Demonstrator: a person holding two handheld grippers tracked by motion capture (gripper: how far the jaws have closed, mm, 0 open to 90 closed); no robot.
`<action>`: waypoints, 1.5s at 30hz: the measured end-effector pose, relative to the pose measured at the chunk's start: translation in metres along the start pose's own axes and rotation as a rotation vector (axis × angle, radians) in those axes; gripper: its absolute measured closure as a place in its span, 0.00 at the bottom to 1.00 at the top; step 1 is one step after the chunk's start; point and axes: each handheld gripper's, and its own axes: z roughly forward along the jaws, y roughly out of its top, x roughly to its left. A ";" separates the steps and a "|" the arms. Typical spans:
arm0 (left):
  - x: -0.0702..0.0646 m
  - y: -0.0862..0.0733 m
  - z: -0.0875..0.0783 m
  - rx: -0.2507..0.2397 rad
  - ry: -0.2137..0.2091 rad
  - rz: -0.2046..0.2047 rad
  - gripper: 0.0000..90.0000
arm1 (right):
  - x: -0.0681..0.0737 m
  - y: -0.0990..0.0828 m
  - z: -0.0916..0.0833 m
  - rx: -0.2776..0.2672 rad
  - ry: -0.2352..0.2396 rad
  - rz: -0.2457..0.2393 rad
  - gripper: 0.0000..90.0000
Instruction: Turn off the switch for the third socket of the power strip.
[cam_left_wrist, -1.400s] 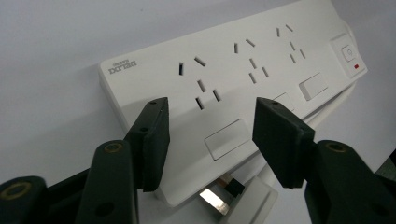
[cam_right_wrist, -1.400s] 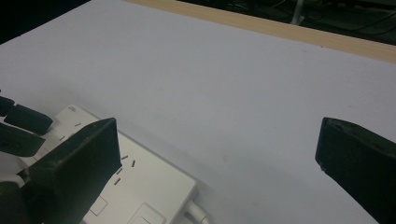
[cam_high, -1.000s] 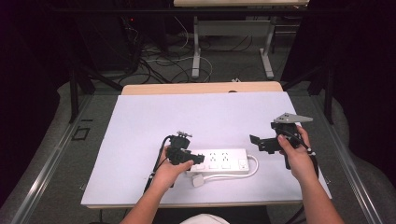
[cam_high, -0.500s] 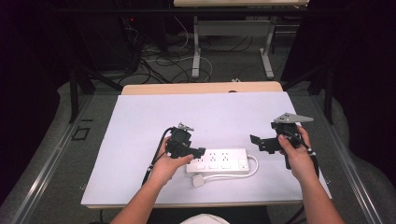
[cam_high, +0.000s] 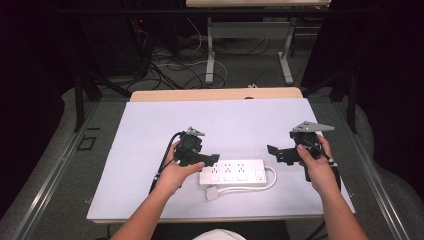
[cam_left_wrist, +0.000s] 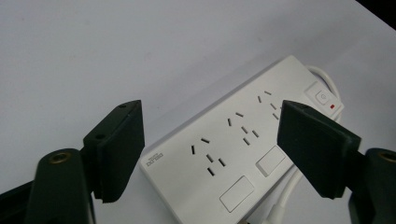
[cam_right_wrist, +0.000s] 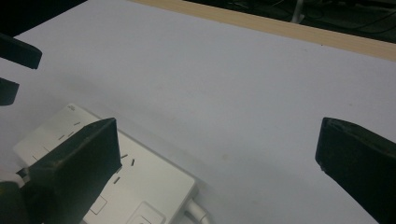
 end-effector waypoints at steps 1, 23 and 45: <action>0.001 0.001 -0.002 0.017 -0.004 0.002 0.17 | 0.000 0.000 0.000 -0.002 -0.002 -0.003 0.00; 0.020 -0.002 -0.034 -0.076 0.022 -0.035 0.00 | 0.002 0.000 0.001 0.012 0.000 -0.004 0.00; 0.067 -0.018 -0.075 -0.147 0.108 -0.133 0.00 | 0.002 -0.001 0.002 0.014 -0.003 -0.009 0.00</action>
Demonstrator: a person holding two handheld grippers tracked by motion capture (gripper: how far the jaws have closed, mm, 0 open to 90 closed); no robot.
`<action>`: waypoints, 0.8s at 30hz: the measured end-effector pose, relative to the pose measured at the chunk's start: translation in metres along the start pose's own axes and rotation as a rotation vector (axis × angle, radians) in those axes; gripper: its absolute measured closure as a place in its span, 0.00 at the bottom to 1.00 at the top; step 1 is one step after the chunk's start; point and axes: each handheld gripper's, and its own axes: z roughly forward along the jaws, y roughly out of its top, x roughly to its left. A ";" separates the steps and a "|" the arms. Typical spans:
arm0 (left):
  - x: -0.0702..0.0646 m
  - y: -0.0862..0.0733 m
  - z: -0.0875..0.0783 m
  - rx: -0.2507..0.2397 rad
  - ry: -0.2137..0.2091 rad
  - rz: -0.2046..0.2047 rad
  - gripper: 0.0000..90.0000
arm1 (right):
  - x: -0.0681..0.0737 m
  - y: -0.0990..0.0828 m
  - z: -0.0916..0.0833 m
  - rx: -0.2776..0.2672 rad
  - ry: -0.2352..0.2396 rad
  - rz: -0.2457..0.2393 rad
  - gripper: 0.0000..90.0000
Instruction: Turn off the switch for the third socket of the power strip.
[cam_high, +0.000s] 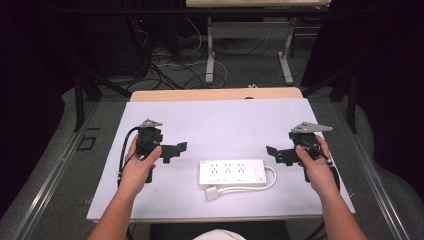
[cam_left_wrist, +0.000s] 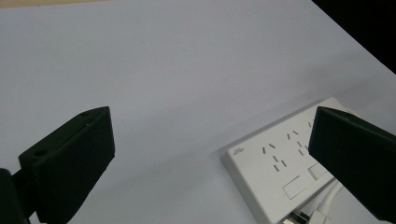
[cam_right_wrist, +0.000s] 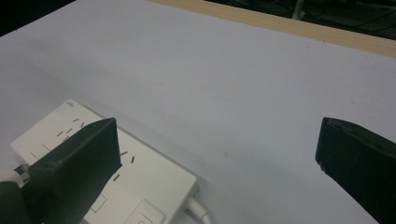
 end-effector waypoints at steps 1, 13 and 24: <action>0.003 -0.001 -0.001 -0.008 0.004 -0.009 0.00 | 0.000 0.000 0.000 0.001 0.000 0.000 0.00; 0.035 -0.018 -0.011 -0.040 0.019 -0.082 0.01 | 0.001 -0.002 0.003 0.018 0.010 -0.002 0.00; 0.060 -0.039 -0.005 -0.042 0.044 -0.140 0.03 | 0.000 -0.005 0.007 0.041 0.015 -0.006 0.00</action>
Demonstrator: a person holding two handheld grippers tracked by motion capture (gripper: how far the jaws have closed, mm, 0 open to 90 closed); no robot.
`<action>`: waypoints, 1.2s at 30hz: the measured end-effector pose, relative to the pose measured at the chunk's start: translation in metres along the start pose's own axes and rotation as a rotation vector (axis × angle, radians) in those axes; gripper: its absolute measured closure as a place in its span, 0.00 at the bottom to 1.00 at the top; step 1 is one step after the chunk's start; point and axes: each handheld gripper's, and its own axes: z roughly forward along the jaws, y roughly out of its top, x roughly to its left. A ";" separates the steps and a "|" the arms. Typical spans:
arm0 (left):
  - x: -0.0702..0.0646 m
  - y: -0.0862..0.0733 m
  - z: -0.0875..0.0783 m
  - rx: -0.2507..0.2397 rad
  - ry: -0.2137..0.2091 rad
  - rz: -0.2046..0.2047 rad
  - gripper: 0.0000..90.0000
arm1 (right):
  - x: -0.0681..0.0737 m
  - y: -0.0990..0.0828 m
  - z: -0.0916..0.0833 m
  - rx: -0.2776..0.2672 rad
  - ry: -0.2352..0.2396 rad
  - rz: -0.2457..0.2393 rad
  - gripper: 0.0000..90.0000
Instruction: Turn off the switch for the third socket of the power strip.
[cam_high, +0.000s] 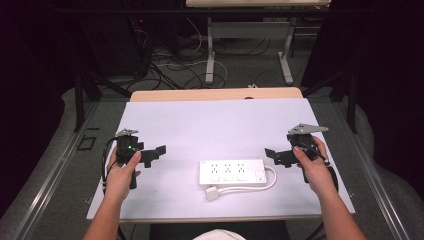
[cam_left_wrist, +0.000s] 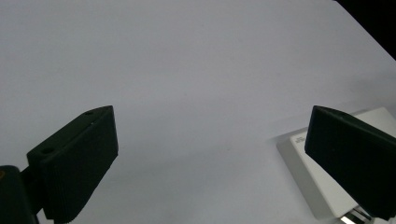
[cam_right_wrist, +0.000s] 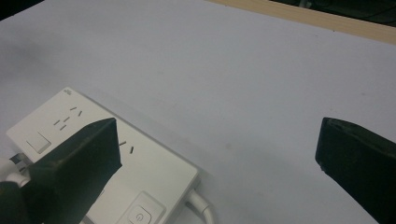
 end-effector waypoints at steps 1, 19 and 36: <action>0.002 -0.001 0.000 0.001 0.005 -0.004 0.03 | 0.000 0.000 0.000 -0.001 0.003 0.000 0.00; 0.029 -0.018 0.001 -0.053 0.029 0.000 0.03 | -0.006 -0.004 0.005 0.001 -0.011 0.011 0.00; 0.038 -0.027 0.011 -0.039 0.069 -0.004 0.04 | -0.009 -0.006 0.006 0.010 -0.020 0.021 0.00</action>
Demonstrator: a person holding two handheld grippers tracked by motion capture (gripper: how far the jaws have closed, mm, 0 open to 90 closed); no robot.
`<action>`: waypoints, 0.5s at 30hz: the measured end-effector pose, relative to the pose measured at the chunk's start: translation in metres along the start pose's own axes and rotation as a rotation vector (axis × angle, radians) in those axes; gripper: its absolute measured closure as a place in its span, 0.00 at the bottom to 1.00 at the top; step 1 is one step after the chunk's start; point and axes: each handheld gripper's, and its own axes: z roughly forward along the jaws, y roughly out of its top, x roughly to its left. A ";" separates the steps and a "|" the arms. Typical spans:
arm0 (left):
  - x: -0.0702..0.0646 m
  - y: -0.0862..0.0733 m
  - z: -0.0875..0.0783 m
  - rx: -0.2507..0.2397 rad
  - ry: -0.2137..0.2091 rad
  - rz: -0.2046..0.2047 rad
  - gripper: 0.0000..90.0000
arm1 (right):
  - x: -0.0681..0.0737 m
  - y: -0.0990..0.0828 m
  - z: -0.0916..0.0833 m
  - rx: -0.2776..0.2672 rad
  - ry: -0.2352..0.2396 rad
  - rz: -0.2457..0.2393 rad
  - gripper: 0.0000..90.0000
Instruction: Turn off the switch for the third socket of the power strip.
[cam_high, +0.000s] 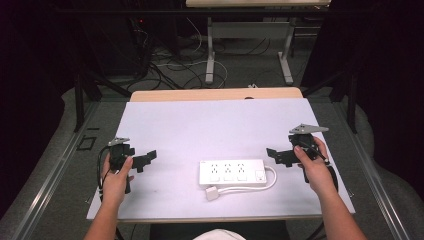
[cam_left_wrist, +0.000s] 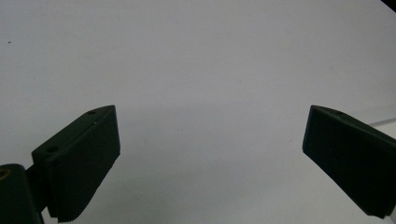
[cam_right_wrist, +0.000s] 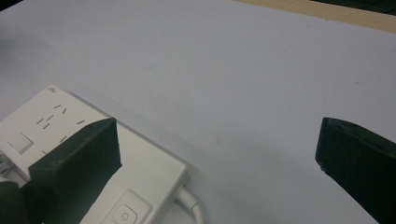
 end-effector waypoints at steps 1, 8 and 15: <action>0.000 -0.001 0.001 -0.007 0.005 -0.002 0.04 | 0.000 0.000 0.000 0.001 0.000 0.001 0.00; 0.001 -0.001 0.002 0.021 -0.002 -0.006 0.05 | -0.001 0.000 0.000 0.002 0.000 0.001 0.00; 0.001 -0.003 0.005 0.006 0.014 -0.005 0.05 | -0.002 -0.002 0.002 0.005 -0.001 -0.004 0.00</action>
